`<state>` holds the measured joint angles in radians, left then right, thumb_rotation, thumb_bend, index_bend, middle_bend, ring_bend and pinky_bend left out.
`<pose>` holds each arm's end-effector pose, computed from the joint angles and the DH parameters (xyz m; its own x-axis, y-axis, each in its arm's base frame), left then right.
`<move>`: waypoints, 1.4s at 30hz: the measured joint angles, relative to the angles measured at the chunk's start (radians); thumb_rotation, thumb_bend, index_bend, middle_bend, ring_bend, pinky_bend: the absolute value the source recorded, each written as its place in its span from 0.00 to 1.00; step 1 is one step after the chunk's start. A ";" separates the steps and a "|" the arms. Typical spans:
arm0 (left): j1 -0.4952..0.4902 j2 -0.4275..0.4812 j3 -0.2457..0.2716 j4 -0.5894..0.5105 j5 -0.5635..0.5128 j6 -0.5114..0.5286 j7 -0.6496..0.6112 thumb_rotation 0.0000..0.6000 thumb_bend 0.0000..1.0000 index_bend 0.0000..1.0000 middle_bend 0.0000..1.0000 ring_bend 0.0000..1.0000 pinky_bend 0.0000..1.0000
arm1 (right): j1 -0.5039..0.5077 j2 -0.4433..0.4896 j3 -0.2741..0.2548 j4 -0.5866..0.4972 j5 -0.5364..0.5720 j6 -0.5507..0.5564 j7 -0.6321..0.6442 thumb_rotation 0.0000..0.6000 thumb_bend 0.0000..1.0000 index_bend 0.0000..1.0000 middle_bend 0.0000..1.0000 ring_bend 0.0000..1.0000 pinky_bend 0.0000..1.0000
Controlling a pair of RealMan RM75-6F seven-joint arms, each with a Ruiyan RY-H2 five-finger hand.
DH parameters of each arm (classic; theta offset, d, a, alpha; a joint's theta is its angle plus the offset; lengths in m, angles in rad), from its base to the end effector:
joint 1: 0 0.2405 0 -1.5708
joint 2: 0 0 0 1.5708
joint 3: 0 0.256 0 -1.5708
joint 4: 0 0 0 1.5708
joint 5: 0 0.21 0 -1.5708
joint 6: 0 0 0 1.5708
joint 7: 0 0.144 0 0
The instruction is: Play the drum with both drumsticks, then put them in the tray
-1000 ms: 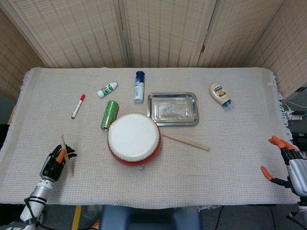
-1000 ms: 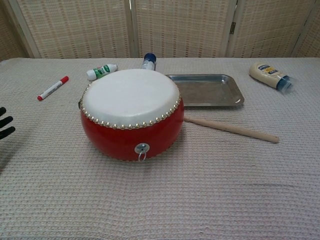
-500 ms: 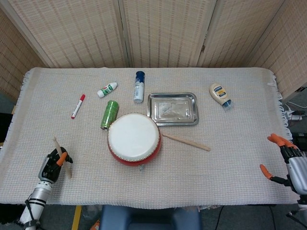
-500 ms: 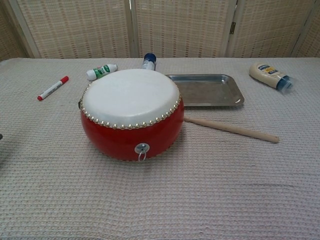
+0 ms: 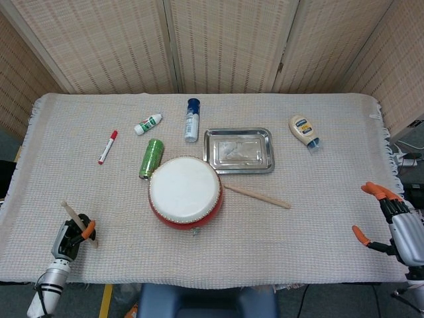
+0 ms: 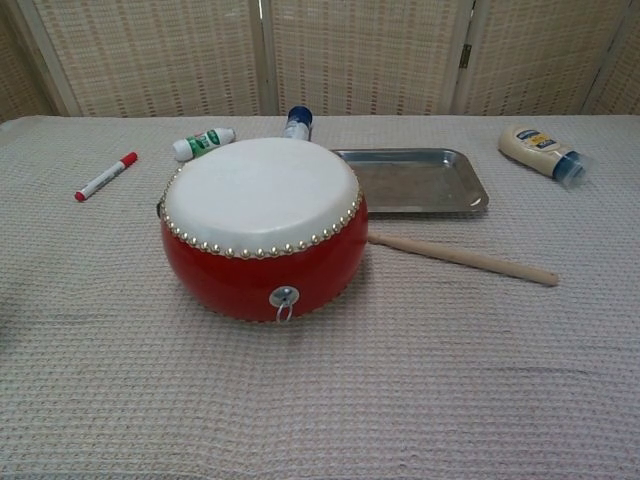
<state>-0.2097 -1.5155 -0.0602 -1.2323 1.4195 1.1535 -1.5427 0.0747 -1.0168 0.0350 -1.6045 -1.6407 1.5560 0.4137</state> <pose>-0.3381 0.2199 0.0227 -0.9183 0.0315 0.3945 0.3873 0.2769 0.8794 -0.2996 -0.1738 0.1905 0.1089 -0.0019 0.9940 -0.9833 -0.1469 0.1075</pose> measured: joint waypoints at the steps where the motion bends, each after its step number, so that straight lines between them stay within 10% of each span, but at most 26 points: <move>1: 0.002 -0.002 0.002 0.003 0.002 0.003 0.010 1.00 0.37 0.69 0.80 0.76 0.72 | 0.000 0.000 0.000 -0.001 0.000 0.000 0.000 0.83 0.27 0.05 0.15 0.04 0.14; 21: 0.018 -0.079 0.019 0.085 0.003 -0.004 0.103 1.00 0.40 0.83 0.94 0.90 0.90 | -0.005 -0.004 -0.010 -0.007 0.006 0.003 0.000 0.83 0.27 0.05 0.15 0.03 0.14; 30: 0.023 -0.112 0.013 0.136 0.001 0.003 0.141 1.00 0.64 0.97 1.00 1.00 1.00 | -0.006 -0.004 -0.011 -0.017 0.008 0.003 -0.009 0.83 0.27 0.05 0.15 0.03 0.14; 42: 0.022 -0.084 0.004 0.148 0.018 0.070 0.473 1.00 0.70 1.00 1.00 1.00 1.00 | 0.036 -0.009 0.011 -0.111 0.114 -0.127 -0.099 0.84 0.27 0.27 0.15 0.04 0.16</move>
<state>-0.1877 -1.5997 -0.0559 -1.0844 1.4378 1.2237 -1.0698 0.1108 -1.0263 0.0459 -1.7158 -1.5268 1.4289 0.3146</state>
